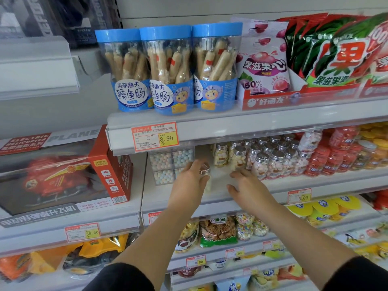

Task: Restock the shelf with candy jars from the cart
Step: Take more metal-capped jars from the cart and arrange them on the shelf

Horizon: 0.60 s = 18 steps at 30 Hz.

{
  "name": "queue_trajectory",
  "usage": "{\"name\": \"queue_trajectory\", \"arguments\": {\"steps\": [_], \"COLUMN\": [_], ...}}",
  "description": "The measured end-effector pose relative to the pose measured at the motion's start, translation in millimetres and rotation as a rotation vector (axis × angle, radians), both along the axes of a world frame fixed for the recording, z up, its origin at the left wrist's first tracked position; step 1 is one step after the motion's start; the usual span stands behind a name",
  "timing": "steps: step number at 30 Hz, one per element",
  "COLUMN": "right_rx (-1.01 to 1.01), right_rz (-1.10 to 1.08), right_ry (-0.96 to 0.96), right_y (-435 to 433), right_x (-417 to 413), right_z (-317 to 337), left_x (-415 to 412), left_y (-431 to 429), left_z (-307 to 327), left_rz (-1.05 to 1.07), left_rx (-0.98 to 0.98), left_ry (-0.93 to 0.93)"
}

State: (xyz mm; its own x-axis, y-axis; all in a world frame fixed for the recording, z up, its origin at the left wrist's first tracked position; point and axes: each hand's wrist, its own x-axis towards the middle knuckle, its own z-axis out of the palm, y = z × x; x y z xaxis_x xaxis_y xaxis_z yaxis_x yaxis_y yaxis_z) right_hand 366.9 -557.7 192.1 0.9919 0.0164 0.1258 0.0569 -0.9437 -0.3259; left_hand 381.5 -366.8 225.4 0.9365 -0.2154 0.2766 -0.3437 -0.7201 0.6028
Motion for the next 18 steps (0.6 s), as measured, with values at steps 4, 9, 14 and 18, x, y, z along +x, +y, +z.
{"name": "queue_trajectory", "arguments": {"steps": [4,9,14,18], "right_rx": [0.004,0.056,-0.004,-0.01], "right_rz": [-0.004,0.049,0.153,0.183], "right_ry": [-0.001,0.01,0.066,0.079], "right_y": [-2.4,-7.5,-16.0,-18.5], "right_x": [2.0,-5.3,-15.4,-16.4], "right_z": [-2.5,-3.3,-7.3,-3.6], "left_x": [14.1,20.3,26.1,28.6], "left_y": [-15.5,-22.6,-28.1,-43.1], "left_z": [1.6,-7.5,-13.8,-15.3], "left_rz": [0.02,-0.015,0.045,0.09], "left_rx": [-0.008,-0.04,0.073,0.105], "left_ry": [0.034,0.16,0.249,0.243]}}
